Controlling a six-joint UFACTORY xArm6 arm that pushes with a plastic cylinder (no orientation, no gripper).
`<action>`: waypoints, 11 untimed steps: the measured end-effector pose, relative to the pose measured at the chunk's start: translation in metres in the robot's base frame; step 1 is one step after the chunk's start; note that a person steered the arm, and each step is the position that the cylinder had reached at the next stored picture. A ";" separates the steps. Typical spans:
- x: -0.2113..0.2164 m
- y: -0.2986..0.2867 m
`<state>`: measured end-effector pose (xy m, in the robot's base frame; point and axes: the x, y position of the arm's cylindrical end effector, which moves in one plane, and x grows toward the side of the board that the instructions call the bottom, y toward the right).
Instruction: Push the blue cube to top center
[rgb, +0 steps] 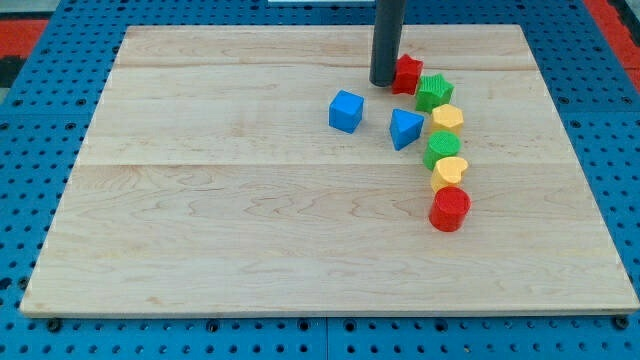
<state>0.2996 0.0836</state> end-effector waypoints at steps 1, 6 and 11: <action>-0.018 0.018; 0.115 -0.181; 0.122 -0.094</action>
<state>0.4213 -0.0104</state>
